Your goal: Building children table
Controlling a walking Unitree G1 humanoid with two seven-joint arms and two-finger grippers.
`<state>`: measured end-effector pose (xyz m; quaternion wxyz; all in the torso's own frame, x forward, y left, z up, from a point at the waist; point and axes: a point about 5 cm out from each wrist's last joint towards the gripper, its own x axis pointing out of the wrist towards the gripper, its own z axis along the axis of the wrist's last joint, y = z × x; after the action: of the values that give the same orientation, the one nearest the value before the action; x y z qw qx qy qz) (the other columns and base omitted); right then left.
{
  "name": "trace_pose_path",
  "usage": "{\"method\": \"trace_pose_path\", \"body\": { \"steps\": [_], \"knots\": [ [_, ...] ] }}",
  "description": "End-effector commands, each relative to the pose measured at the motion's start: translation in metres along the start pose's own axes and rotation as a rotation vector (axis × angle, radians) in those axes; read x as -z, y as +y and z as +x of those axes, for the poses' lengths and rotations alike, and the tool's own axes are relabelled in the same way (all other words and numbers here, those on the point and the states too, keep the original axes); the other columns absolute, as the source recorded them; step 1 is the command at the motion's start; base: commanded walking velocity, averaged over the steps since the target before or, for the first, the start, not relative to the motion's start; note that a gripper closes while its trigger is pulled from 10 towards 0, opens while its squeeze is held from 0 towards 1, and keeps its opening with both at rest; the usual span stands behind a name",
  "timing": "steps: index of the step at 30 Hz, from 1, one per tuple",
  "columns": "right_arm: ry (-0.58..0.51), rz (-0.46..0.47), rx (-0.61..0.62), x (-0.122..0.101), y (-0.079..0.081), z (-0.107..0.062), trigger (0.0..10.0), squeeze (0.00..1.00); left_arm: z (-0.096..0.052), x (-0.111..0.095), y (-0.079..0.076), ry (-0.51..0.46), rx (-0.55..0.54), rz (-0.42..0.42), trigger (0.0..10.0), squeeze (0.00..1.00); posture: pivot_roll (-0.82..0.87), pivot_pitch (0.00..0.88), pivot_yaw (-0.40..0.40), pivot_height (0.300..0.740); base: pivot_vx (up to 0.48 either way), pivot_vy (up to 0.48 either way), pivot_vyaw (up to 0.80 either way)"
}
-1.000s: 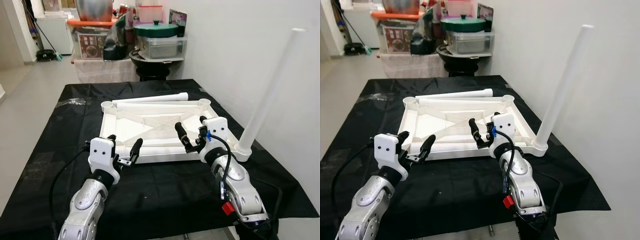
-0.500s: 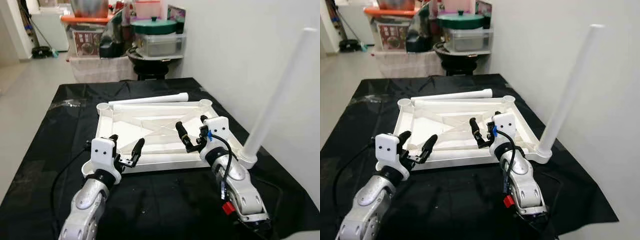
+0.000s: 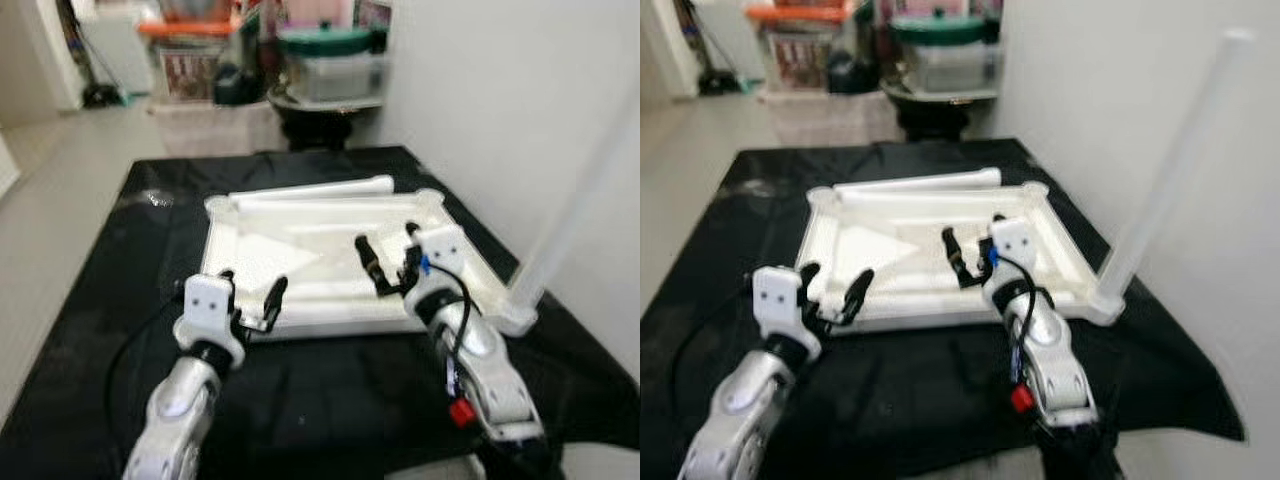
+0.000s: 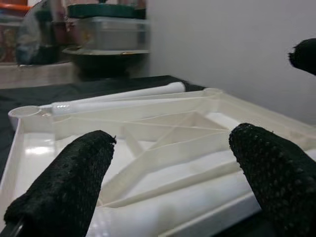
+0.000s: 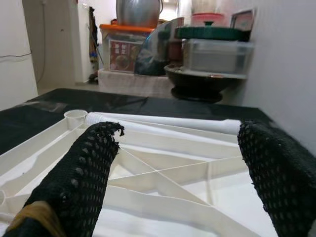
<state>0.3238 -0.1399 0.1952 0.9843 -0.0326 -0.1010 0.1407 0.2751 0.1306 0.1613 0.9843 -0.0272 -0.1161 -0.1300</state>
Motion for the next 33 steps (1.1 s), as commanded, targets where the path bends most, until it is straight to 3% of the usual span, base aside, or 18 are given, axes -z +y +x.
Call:
{"method": "trace_pose_path", "body": {
  "steps": [1, 8, 28, 33],
  "knots": [
    [-0.008, -0.001, -0.002, -0.0002, 0.0003, -0.0002, 10.0, 0.00, -0.0019, -0.0006, -0.0003, -0.015, 0.002, -0.009, 10.0, 0.00, 0.06, 0.000, -0.041, 0.740, 0.000, 0.000, 0.00],
    [-0.006, 0.000, -0.002, 0.0002, 0.0008, -0.0007, 10.0, 0.00, -0.0012, -0.0017, -0.0014, -0.021, 0.007, -0.015, 10.0, 0.00, 0.06, 0.000, -0.040, 0.740, 0.104, 0.000, 0.00],
    [-0.012, 0.010, -0.003, -0.0014, 0.0011, -0.0004, 10.0, 0.00, -0.0001, -0.0042, -0.0012, -0.030, 0.004, -0.011, 10.0, 0.00, 0.06, 0.000, -0.039, 0.740, 0.421, 0.000, 0.00],
    [-0.012, 0.012, 0.000, -0.0016, 0.0010, 0.0001, 10.0, 0.00, 0.0002, -0.0034, -0.0016, -0.026, 0.009, -0.010, 10.0, 0.00, 0.06, 0.000, -0.038, 0.740, 0.000, 0.000, 0.00]
  ]
}}
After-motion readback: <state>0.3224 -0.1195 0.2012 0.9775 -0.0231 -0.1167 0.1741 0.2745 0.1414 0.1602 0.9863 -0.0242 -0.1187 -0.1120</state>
